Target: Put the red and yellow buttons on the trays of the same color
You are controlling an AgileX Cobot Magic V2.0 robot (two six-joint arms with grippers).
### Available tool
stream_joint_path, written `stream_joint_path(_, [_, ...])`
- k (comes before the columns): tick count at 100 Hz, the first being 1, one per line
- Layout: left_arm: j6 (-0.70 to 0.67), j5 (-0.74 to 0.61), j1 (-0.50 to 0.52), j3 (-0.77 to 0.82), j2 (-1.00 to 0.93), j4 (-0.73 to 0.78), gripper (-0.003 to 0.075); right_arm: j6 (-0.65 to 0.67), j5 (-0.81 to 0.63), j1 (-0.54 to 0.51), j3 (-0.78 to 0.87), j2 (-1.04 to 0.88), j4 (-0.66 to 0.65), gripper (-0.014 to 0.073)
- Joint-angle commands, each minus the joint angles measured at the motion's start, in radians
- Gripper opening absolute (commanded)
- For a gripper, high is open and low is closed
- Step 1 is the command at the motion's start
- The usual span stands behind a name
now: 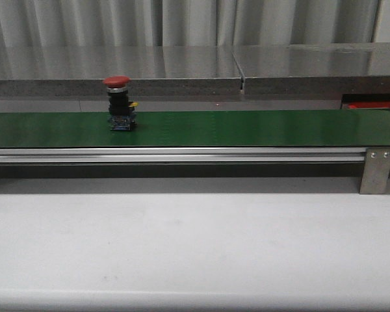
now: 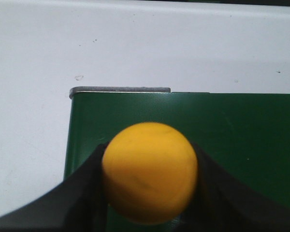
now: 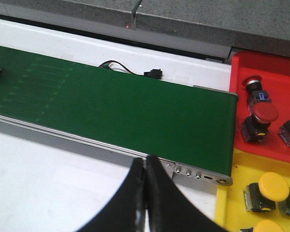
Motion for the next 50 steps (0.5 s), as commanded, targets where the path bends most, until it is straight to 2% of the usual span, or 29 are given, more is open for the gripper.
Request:
stream_joint_path(1, [0.002, -0.029, -0.005, -0.028, -0.051, -0.025, 0.0139, -0.009, -0.052, -0.001, -0.025, -0.007, 0.014, -0.0118])
stream_joint_path(16, [0.002, -0.017, -0.005, -0.028, -0.051, -0.025, 0.0407, -0.009, -0.052, -0.001, -0.025, -0.007, 0.014, -0.0118])
stream_joint_path(28, [0.002, 0.004, -0.005, -0.03, -0.051, -0.027, 0.0573, -0.009, -0.052, -0.001, -0.025, -0.007, 0.014, -0.0118])
stream_joint_path(37, [0.002, 0.011, -0.007, -0.03, -0.055, -0.034, 0.0624, -0.009, -0.052, -0.001, -0.025, -0.007, 0.014, -0.0118])
stream_joint_path(50, [0.002, 0.02, -0.007, -0.031, -0.082, -0.039, 0.0626, -0.009, -0.052, -0.001, -0.025, -0.007, 0.014, -0.0118])
